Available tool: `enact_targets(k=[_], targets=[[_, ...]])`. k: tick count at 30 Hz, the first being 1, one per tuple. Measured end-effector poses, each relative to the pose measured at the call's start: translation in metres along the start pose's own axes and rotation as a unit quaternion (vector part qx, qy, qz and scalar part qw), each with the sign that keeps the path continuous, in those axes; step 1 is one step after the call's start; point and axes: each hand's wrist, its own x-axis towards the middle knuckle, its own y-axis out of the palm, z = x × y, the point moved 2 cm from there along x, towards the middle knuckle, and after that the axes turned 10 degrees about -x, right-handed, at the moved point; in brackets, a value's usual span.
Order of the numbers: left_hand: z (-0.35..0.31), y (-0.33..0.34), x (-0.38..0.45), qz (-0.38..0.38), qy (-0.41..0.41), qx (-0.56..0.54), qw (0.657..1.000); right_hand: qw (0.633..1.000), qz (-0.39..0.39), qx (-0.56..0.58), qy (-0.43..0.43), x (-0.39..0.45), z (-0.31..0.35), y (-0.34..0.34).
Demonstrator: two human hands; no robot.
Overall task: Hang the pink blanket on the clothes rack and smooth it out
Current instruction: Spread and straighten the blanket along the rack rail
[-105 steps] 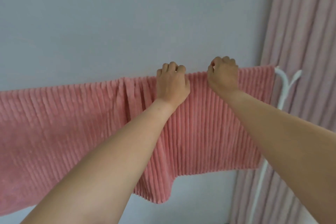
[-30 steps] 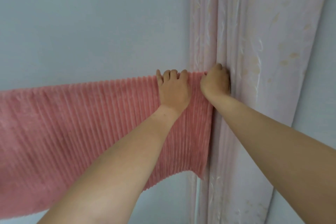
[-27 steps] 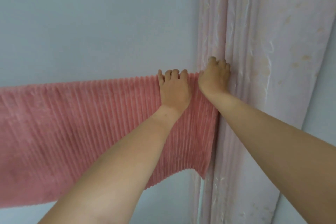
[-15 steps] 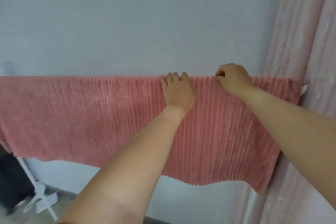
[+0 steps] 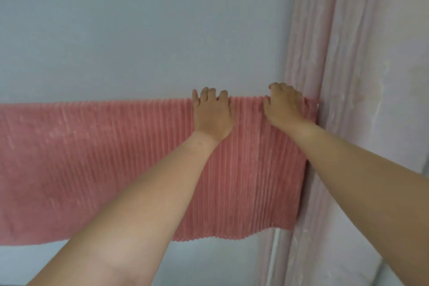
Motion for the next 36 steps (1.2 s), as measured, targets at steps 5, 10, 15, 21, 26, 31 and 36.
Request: enact_targets(k=[5, 10, 15, 21, 26, 31, 36], targets=[[-0.067, 0.035, 0.013, 0.050, 0.061, -0.018, 0.997, 0.969, 0.236, -0.063, -0.039, 0.002, -0.059, 0.003], [-0.074, 0.054, 0.016, 0.030, 0.115, -0.001, 0.993, 0.958, 0.162, -0.227, -0.062, 0.009, -0.088, -0.012], [-0.071, 0.060, 0.021, 0.006, 0.072, 0.022, 0.997, 0.950, 0.127, -0.275, -0.071, 0.018, -0.082, -0.020], [-0.063, 0.058, 0.019, -0.018, 0.098, 0.021, 0.995, 0.915, 0.121, -0.372, -0.100, 0.025, -0.066, -0.019], [-0.061, 0.049, 0.022, -0.043, 0.062, 0.030, 0.997, 0.924, 0.119, -0.354, -0.076, 0.029, -0.047, -0.014], [-0.059, 0.054, 0.021, -0.013, 0.055, 0.030, 0.998, 0.974, 0.156, -0.100, -0.134, 0.030, -0.024, -0.006], [-0.058, 0.059, 0.016, -0.044, 0.097, 0.011, 0.994, 0.964, 0.147, -0.187, -0.116, 0.019, -0.068, -0.006]])
